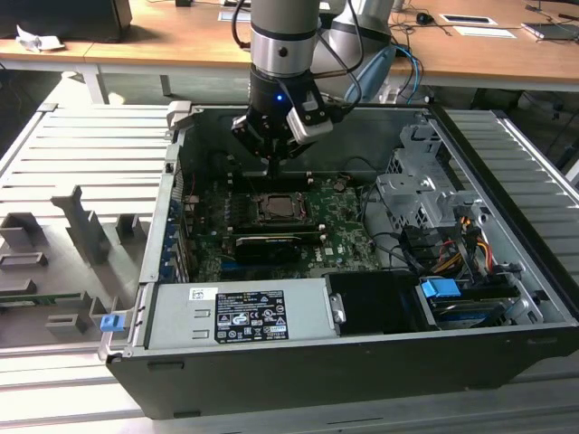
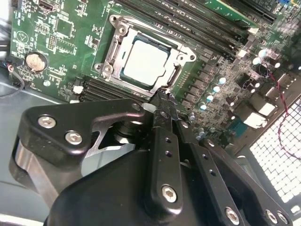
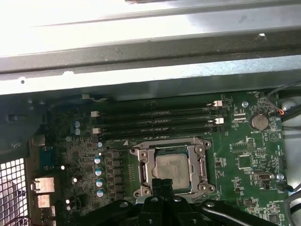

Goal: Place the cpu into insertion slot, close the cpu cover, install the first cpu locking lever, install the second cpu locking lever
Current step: 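Install the first cpu locking lever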

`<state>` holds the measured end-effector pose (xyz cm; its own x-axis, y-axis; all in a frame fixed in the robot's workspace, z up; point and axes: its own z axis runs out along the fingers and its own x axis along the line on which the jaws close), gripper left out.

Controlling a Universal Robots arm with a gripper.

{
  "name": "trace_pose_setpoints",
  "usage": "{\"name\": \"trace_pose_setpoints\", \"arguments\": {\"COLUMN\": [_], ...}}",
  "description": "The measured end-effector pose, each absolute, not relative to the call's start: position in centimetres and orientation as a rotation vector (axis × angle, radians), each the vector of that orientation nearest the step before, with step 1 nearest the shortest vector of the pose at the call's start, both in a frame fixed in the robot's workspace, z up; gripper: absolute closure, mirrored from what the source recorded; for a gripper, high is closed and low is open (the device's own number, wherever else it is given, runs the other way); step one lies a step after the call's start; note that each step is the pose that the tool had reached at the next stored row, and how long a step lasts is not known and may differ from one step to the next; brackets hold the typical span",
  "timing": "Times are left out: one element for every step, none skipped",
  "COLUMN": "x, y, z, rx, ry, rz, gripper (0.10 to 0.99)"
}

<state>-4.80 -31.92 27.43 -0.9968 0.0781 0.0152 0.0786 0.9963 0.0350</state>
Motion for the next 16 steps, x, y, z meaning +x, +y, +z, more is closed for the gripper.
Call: {"name": "trace_pose_setpoints", "arguments": {"x": [-4.8,-4.8,-4.8,-4.8,-4.9,-5.0,-5.1,-5.3,-5.6,-6.0,-6.3,-6.8,-6.9,-6.9,-6.9,-6.9], "y": [-31.9,-31.9,-31.9,-31.9,-31.9,-31.9,-31.9,-31.9,-31.9,-31.9,-31.9,-31.9,-31.9,-31.9,-31.9,-31.9], "z": [27.4,27.4,27.4,27.4,27.4,27.4,27.4,27.4,27.4,27.3,27.3,27.2,27.1,27.0,26.9,26.9], "rx": [-0.107,-0.098,-0.091,-0.081,-0.071,-0.067,-0.064,-0.062,-0.06,-0.059,-0.058,-0.05,-0.029,0.011,0.073,0.11], "ry": [-3.125,-3.125,-3.126,-3.126,-3.126,-3.126,-3.126,-3.126,-3.126,-3.126,-3.126,-3.126,-3.126,-3.126,-3.124,-3.123], "rz": [-0.056,-0.055,-0.055,-0.055,-0.055,-0.056,-0.056,-0.055,-0.055,-0.055,-0.055,-0.056,-0.056,-0.056,-0.055,-0.055], "gripper": [0.98,0.98,0.98,0.98,0.98,0.98,0.98,0.98,0.98,0.98,0.98,0.98,0.98,0.98,0.98,0.98]}}
